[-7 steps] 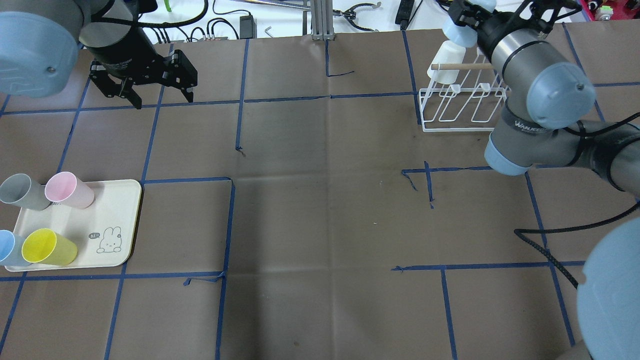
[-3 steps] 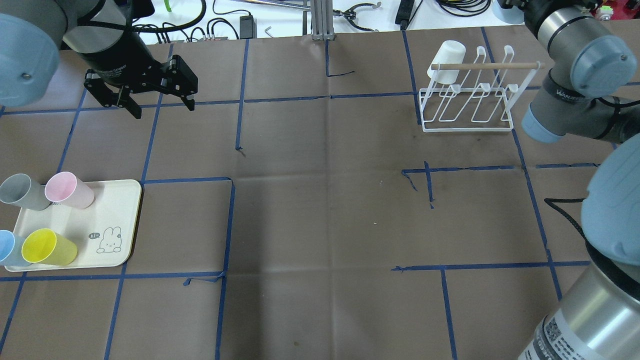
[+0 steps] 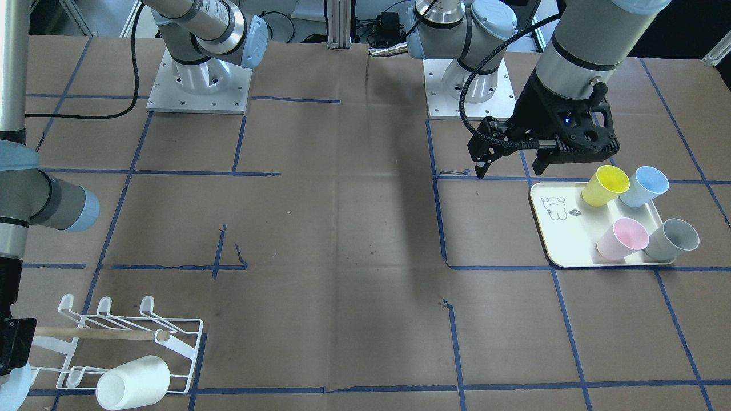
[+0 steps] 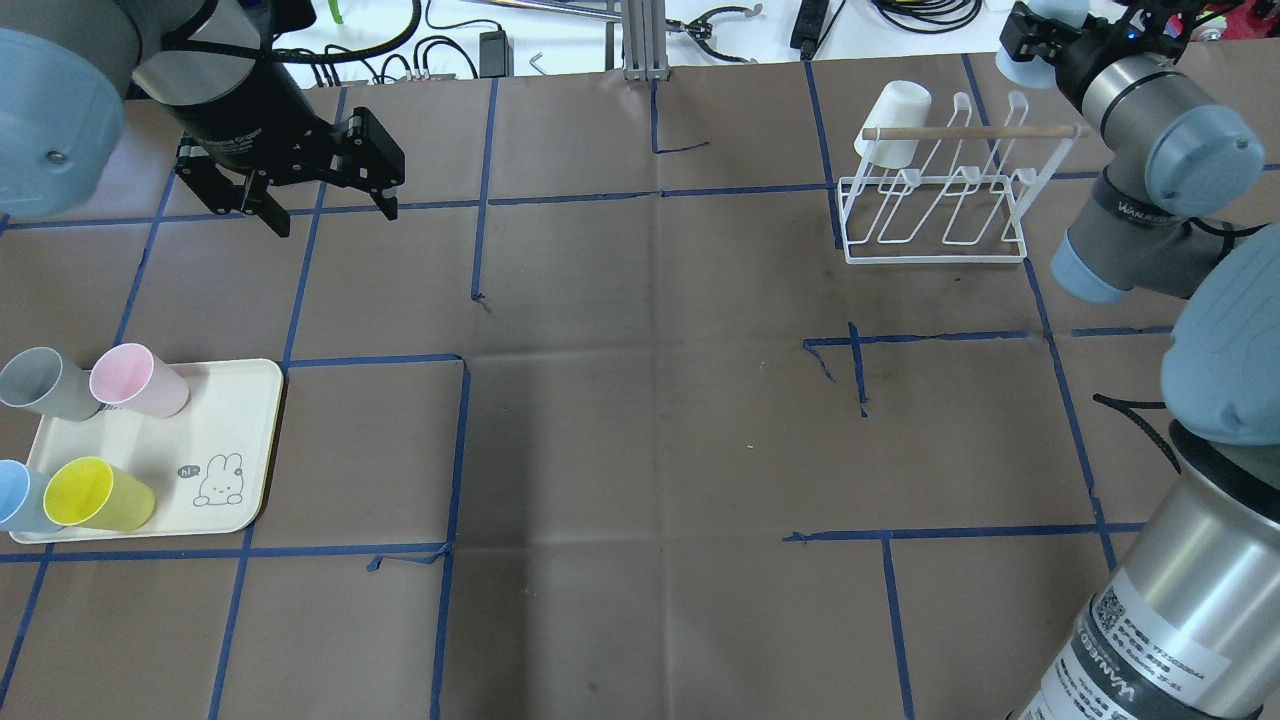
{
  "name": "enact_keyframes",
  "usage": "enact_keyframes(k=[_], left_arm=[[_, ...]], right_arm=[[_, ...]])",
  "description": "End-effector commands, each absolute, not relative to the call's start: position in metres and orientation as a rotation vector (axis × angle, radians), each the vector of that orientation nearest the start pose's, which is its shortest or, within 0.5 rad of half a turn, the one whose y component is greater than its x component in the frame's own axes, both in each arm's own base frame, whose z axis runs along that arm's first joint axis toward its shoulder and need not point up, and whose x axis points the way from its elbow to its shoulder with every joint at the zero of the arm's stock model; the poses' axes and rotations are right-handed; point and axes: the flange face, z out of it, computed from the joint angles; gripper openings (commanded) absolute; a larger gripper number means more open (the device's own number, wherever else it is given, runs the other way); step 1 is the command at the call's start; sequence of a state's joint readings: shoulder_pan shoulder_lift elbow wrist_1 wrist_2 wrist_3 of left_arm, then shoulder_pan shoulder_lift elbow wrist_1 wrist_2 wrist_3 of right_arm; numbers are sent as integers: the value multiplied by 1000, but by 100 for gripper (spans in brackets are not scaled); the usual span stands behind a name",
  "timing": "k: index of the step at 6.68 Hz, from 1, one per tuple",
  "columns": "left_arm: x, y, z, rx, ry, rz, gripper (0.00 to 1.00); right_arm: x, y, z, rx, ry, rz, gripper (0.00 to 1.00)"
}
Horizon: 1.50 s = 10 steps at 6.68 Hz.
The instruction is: Transfer IKEA cup to right arm and place on rack
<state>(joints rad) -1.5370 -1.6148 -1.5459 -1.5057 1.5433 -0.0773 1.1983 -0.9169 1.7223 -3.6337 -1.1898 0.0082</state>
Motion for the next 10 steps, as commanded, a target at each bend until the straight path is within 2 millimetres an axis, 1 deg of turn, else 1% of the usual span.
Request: enact_keyframes(k=[1, 3, 4, 5, 6, 8, 9, 10], left_arm=[[-118, -519, 484, -168, 3113, -82, 99], [-122, -518, 485, -161, 3124, -85, 99], [-122, -518, 485, -161, 3124, -85, 99], [-122, -517, 486, -161, 3124, -87, 99], [-122, -515, 486, -159, 3124, -87, 99], [-122, -516, 484, -159, 3124, -80, 99], [-122, -516, 484, -156, 3124, -82, 99], [-122, -515, 483, -156, 3124, -77, 99]], right_arm=[[-78, -661, 271, 108, 2473, -1800, 10], [-74, -651, 258, 119, 2498, -1754, 10], [-73, -648, 251, 132, 2508, -1731, 16], [-74, -646, 249, 140, 2523, -1729, 85], [-74, -647, 248, 149, 2528, -1718, 100], [-74, -650, 255, 144, 2518, -1730, 100], [-76, -657, 272, 135, 2492, -1778, 100], [-78, -664, 296, 124, 2461, -1836, 100]])
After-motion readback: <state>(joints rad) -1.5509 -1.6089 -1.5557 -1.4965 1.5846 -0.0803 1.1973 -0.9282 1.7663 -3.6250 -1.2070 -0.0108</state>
